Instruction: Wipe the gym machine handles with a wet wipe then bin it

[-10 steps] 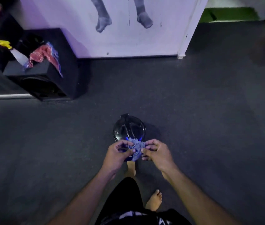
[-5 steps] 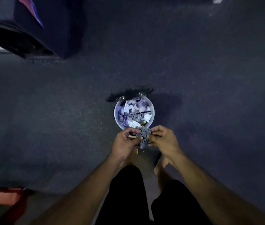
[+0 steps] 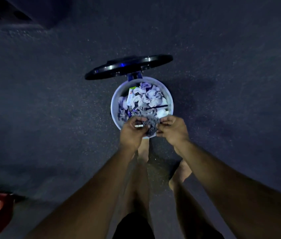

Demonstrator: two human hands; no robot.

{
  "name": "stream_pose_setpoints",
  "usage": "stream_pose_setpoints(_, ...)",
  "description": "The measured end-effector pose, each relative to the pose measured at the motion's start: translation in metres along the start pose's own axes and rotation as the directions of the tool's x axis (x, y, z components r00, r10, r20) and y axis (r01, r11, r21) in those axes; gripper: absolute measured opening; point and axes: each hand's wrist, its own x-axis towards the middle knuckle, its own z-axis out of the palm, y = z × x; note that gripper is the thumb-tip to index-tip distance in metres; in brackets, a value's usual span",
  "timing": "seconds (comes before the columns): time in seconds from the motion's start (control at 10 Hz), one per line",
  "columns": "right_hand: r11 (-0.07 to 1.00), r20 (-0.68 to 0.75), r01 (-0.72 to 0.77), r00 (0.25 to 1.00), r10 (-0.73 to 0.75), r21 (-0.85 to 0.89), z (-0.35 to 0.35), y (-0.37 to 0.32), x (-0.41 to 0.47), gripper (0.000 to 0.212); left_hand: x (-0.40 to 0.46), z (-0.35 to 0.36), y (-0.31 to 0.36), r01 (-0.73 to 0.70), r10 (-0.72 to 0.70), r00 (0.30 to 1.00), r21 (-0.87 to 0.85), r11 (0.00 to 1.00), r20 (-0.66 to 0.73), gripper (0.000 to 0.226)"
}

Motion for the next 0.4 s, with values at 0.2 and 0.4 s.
stream_pose_setpoints(0.2, 0.999, 0.080, 0.030, 0.996, -0.027, -0.032, 0.022, 0.002, 0.063, 0.019, 0.059, -0.005, -0.018, -0.018, 0.026, 0.996, 0.099, 0.995, -0.080, 0.034)
stream_pose_setpoints(0.4, 0.991, 0.114, -0.093, 0.988, 0.104, -0.096, 0.004, 0.011, 0.060, 0.023, 0.060, -0.028, -0.023, 0.100, -0.077, 0.988, 0.173, 0.980, -0.134, 0.041)
